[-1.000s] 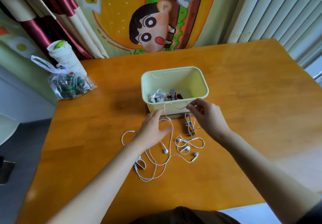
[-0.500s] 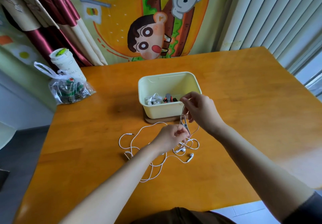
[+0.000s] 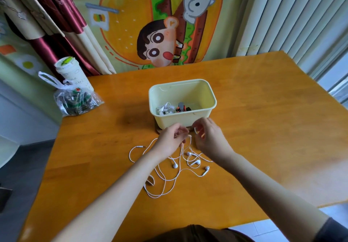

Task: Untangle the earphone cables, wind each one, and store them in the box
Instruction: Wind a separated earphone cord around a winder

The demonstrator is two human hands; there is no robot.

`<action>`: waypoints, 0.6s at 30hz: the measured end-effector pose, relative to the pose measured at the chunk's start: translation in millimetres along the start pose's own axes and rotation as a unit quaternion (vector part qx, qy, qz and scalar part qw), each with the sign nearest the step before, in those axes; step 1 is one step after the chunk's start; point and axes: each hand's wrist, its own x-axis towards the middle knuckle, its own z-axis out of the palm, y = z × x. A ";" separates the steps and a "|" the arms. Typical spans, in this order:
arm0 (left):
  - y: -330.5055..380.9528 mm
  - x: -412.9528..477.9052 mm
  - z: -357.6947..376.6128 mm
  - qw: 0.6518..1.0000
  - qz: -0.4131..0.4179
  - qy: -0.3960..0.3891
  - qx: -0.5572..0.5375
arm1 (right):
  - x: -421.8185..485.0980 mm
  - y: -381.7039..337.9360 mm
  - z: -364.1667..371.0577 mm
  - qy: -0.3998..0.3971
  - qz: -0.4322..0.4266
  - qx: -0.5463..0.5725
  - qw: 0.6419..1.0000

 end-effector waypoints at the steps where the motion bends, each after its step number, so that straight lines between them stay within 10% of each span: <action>1: 1.7 0.5 -0.9 1.000 0.006 0.004 -0.001 | -3.0 0.0 6.1 -0.036 0.007 0.010 0.999; 18: -39.1 -5.7 -33.2 0.988 -0.048 0.061 0.134 | 3.0 17.6 4.8 -0.124 0.076 0.020 0.989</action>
